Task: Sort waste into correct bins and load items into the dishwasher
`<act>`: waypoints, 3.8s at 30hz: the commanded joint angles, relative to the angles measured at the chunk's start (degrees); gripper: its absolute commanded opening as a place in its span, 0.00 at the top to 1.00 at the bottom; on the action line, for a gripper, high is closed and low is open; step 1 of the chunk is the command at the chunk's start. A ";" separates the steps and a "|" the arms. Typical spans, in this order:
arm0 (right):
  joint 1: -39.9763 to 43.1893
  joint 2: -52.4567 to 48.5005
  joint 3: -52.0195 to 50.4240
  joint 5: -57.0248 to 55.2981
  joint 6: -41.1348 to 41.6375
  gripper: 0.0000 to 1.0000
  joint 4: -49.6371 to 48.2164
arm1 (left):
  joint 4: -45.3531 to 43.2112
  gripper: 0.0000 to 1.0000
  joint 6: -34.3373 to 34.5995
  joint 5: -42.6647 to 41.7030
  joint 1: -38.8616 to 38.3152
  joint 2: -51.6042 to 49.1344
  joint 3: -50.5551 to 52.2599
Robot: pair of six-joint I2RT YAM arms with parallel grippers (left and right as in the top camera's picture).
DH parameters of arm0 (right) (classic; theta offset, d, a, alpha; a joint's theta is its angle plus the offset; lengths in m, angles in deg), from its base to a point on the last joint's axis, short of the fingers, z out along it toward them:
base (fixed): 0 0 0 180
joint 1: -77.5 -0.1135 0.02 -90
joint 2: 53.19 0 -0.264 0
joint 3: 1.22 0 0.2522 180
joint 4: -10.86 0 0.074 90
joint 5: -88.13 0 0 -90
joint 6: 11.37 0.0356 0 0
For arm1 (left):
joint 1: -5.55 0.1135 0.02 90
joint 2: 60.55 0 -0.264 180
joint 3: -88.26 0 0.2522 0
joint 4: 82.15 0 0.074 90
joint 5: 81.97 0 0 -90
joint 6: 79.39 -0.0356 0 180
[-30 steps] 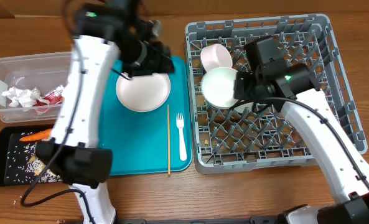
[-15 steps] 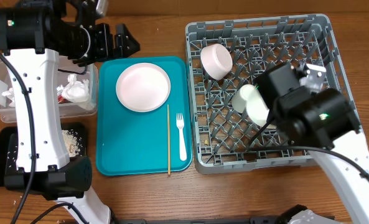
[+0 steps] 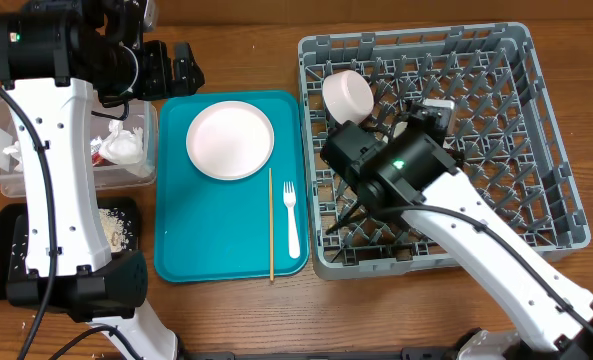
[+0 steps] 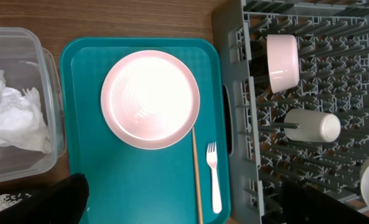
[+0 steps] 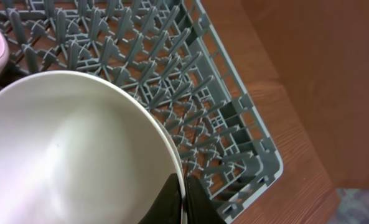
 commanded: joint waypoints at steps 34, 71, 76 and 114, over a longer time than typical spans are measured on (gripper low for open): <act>-6.21 -10.34 -15.15 -4.83 -0.52 0.96 0.04 | -0.09 0.00 -1.07 1.05 0.13 0.39 -0.79; -12.11 -12.85 -15.23 -14.40 -22.56 0.96 0.07 | -0.09 0.00 -1.07 1.05 0.13 0.39 -0.79; -12.00 -12.85 -16.65 -14.64 -22.62 0.96 -0.33 | -0.07 0.00 -1.07 1.05 0.13 0.39 -0.79; -17.46 -12.85 -19.74 -11.56 -25.97 0.83 -3.17 | -0.09 0.00 -1.07 1.05 0.13 0.39 -0.79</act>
